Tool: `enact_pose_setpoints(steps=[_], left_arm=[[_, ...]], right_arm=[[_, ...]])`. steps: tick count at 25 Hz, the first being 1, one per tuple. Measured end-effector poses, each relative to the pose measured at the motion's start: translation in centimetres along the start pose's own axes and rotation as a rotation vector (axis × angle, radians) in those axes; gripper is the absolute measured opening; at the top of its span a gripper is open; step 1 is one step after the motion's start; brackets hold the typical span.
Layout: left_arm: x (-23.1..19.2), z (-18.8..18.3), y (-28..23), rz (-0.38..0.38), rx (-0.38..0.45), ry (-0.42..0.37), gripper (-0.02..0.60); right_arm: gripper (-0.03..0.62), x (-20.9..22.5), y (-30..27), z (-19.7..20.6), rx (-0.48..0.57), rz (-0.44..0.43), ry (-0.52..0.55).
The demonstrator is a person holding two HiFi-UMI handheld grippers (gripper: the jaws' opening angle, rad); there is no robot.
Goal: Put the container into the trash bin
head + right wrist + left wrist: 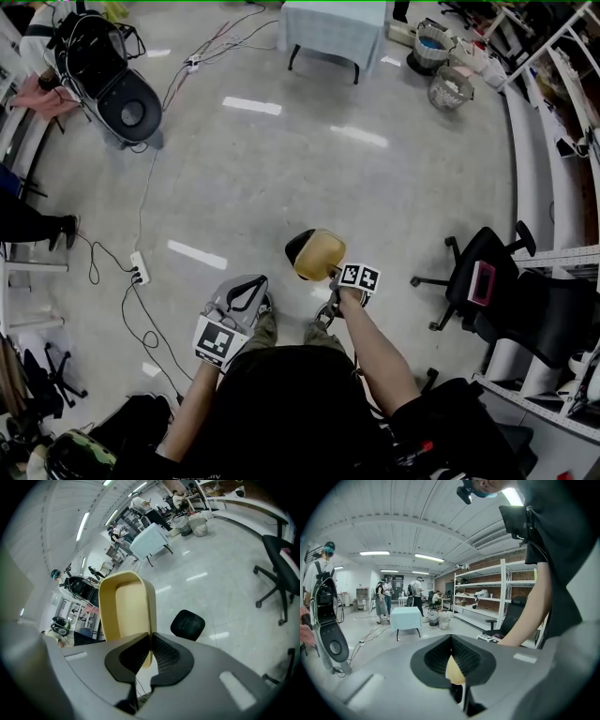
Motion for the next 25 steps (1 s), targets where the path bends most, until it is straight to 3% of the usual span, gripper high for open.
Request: enact_pose_setpoints(steps=[5, 7, 9, 25], left_arm=[[0.0, 0.0, -0.3, -0.004, -0.005, 0.006, 0.002], [0.0, -0.1, -0.4, -0.004, -0.005, 0.008, 0.002], [-0.1, -0.1, -0.3, -0.004, -0.003, 0.011, 0.002], [0.0, -0.1, -0.7, 0.016, 0.007, 0.013, 0.002]], right_arm=[[0.045, 0.0, 0.2, -0.6, 0.017, 0.005, 0.001], [0.156, 0.3, 0.1, -1.0, 0.036, 0.021, -0.020], [0.192, 0.4, 0.1, -1.3, 0.050, 0.041, -0.025], [0.150, -0.6, 0.7, -0.5, 0.052, -0.027, 0.006]])
Point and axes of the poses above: the fingertips, and each gripper's own axes: y backward along the fingers, x to its right, z out of its underside, the point moved 7 cm from there along y, backward along the fingers, and after that the axes turned 13 degrees about z, right-handed, at the moved point
